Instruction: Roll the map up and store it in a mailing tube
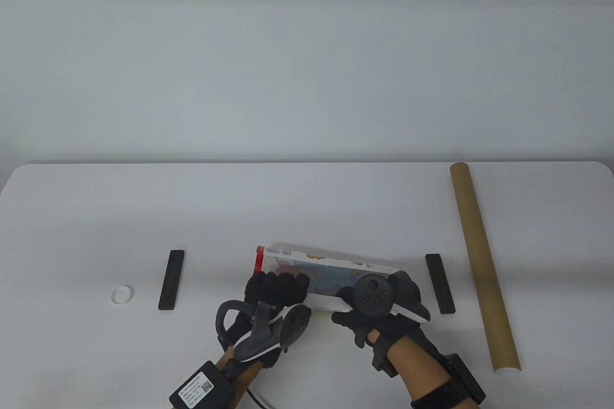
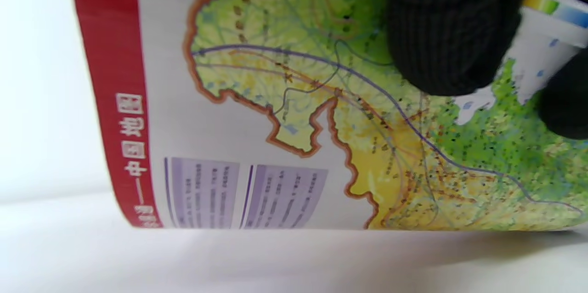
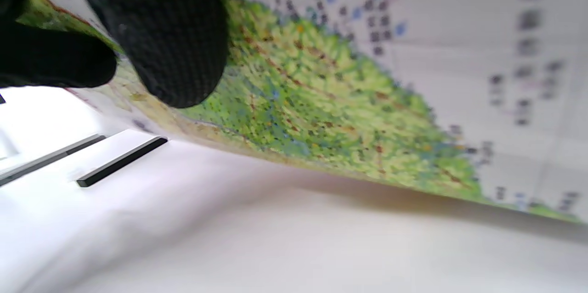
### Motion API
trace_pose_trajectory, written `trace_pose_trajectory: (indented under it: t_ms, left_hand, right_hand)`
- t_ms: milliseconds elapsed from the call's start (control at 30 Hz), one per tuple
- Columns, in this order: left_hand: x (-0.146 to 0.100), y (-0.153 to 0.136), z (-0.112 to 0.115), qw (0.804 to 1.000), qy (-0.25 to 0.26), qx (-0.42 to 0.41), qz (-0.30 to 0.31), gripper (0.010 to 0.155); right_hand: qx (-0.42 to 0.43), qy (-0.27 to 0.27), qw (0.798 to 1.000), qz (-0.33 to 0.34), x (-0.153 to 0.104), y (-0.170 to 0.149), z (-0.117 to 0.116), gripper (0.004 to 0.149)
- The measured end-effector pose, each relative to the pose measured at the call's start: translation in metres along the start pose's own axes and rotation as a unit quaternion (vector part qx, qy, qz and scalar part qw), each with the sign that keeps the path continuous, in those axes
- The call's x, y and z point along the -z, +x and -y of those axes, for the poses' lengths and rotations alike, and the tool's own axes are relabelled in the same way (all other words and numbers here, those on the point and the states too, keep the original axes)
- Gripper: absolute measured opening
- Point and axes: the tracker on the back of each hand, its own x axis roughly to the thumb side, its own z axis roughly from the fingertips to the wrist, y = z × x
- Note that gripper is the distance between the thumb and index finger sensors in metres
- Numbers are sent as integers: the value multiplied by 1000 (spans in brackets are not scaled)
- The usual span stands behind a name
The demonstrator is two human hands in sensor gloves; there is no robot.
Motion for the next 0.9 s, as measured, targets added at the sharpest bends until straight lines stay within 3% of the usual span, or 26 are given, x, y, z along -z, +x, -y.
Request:
trace_pose_trajectory:
  t_ms: [133,367,633,733,900]
  left_hand:
    - [2,-3,3,1000,-15,-11,-7,58]
    - [8,-17,12,991,-101,-86,-34,53]
    - [13,-36,27,954,-199,-217,-62,54]
    - [13,-35,27,954,-198,-218,-56,53]
    - [11,-25,23,974,-156,-161,-29,56]
  right_hand:
    - [-45,-32,998,14,-3,5,1,54]
    - [-170,-96,979,50,-11,26,1,67]
    - [-261,-130,953,78,-17,43,2,67]
    - [-256,-123,956,71,-15,41,1,59]
    - [-221,-87,970,49,-10,33,-1,53]
